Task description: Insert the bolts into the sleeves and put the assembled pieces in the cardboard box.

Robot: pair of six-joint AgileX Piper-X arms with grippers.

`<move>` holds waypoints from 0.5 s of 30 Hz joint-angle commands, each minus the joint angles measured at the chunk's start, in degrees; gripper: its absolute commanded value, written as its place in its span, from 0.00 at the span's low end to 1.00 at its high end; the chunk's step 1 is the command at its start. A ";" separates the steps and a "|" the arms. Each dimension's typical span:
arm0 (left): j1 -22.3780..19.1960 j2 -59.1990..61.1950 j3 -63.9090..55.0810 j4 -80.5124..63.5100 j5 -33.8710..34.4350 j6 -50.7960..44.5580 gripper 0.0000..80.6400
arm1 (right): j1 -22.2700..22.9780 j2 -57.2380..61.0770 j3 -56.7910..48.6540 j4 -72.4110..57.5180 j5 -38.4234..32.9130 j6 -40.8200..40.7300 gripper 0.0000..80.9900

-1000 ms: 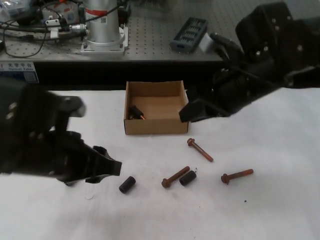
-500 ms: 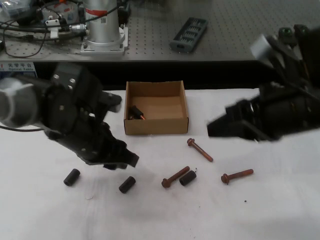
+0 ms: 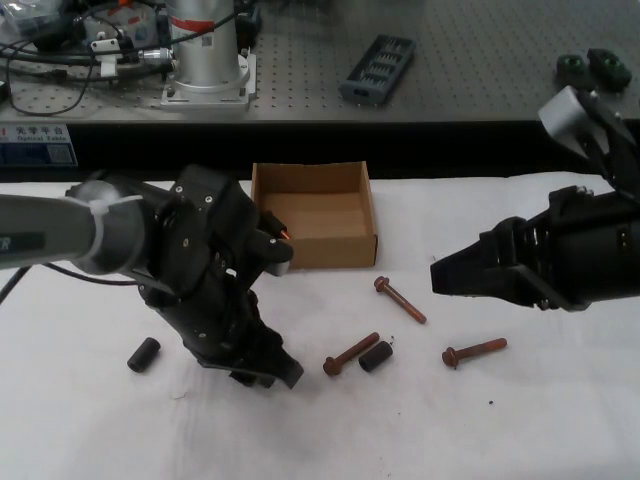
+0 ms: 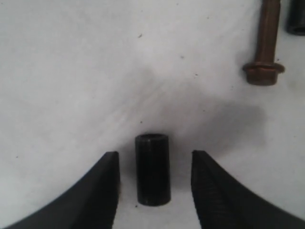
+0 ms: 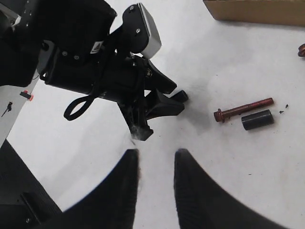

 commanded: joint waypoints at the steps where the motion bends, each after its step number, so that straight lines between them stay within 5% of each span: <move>1: -0.16 0.83 -0.78 0.40 -0.85 0.87 0.43 | 0.11 -0.64 -0.04 -1.03 -0.22 0.38 0.26; 10: -0.16 3.36 -0.78 0.40 -2.13 -0.45 0.41 | 0.11 -0.83 -0.04 -2.22 -3.06 2.97 0.26; 15: -0.16 3.36 -1.27 4.17 -3.40 -5.44 0.17 | 0.11 -0.87 -0.04 -2.22 -2.92 2.97 0.26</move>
